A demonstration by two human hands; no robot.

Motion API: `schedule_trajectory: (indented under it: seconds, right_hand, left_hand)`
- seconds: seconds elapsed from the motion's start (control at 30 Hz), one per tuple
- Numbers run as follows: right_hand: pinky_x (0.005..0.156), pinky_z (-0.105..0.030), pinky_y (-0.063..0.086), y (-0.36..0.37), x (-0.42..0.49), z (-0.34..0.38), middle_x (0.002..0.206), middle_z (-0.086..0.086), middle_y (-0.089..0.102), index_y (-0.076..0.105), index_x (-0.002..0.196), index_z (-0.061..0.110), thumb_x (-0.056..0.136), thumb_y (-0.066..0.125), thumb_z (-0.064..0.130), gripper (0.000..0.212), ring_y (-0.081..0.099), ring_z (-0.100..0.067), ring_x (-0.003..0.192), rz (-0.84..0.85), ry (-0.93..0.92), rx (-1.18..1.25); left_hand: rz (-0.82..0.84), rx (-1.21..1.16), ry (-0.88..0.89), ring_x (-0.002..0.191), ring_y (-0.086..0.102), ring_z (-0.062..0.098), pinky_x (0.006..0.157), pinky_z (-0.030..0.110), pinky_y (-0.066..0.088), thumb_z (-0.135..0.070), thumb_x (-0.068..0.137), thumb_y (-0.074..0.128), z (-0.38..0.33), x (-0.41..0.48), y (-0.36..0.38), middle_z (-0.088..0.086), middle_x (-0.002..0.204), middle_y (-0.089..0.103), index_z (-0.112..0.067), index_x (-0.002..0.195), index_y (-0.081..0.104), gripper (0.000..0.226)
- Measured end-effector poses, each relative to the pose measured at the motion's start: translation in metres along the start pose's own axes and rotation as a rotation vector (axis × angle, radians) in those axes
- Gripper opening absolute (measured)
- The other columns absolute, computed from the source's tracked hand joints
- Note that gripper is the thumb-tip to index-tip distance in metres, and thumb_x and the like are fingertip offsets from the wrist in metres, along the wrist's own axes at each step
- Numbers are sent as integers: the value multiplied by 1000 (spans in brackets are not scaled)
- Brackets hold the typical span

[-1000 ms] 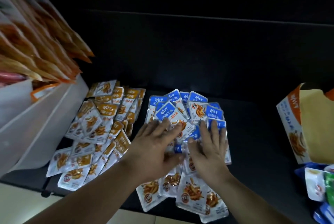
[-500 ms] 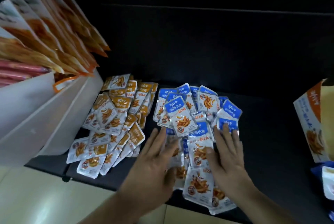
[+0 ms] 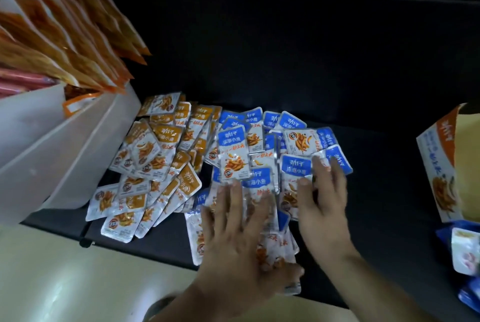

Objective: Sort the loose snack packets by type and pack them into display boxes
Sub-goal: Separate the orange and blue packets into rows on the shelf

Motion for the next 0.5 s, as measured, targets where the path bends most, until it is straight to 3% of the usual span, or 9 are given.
schedule_trajectory:
  seconds: [0.07,0.1,0.17,0.23,0.3,0.4,0.5]
  right_hand:
    - [128,-44,8,-17,24,-7,171,12,-6,27,159,38,106,43,41,55,-7,-13,157,-26,79,-195]
    - [128,-47,4,-22,34,-12,172,5,-4,23,161,34,106,41,44,58,-10,-20,158,-19,118,-286]
    - [129,-49,4,-21,48,-17,172,-2,9,24,162,23,107,37,42,60,-7,-27,158,19,99,-394]
    - [129,-47,4,-11,53,-13,171,-2,16,25,161,18,107,39,38,60,-2,-24,159,72,-8,-457]
    - [130,-41,-1,1,54,-8,172,1,11,20,163,20,107,40,35,62,-4,-15,159,139,-96,-498]
    - [129,-35,-3,19,57,4,172,8,5,18,164,23,108,42,31,61,-10,-6,156,232,-177,-485]
    - [129,-31,-3,33,57,15,171,13,1,17,163,26,109,42,32,60,-14,1,153,327,-267,-503]
  left_hand:
    - [113,93,-11,146,-44,35,118,70,-16,-93,73,47,-9,8,13,0,159,-47,-53,152,-27,115]
    - [115,154,22,147,-39,41,116,74,-11,-94,73,45,-11,12,17,3,162,-43,-53,154,-23,113]
    - [134,257,55,154,-7,51,114,78,11,-94,72,43,-5,17,18,13,172,-12,-46,162,0,111]
    - [155,289,81,154,12,50,109,77,29,-91,73,47,4,12,18,16,172,7,-44,163,13,107]
    - [101,256,149,155,15,47,107,75,35,-81,75,55,8,7,11,13,172,12,-44,162,18,102]
    - [18,168,182,158,8,41,114,72,30,-71,76,64,15,2,0,9,173,10,-45,161,23,98]
    - [-8,102,189,159,1,40,119,67,19,-73,80,62,18,6,-5,9,174,6,-45,161,23,94]
Point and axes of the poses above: each hand's wrist, its own x-axis towards the middle knuckle, its own y-axis out of the palm, z = x × y, the point moved 8 cm from there along x, towards the middle knuckle
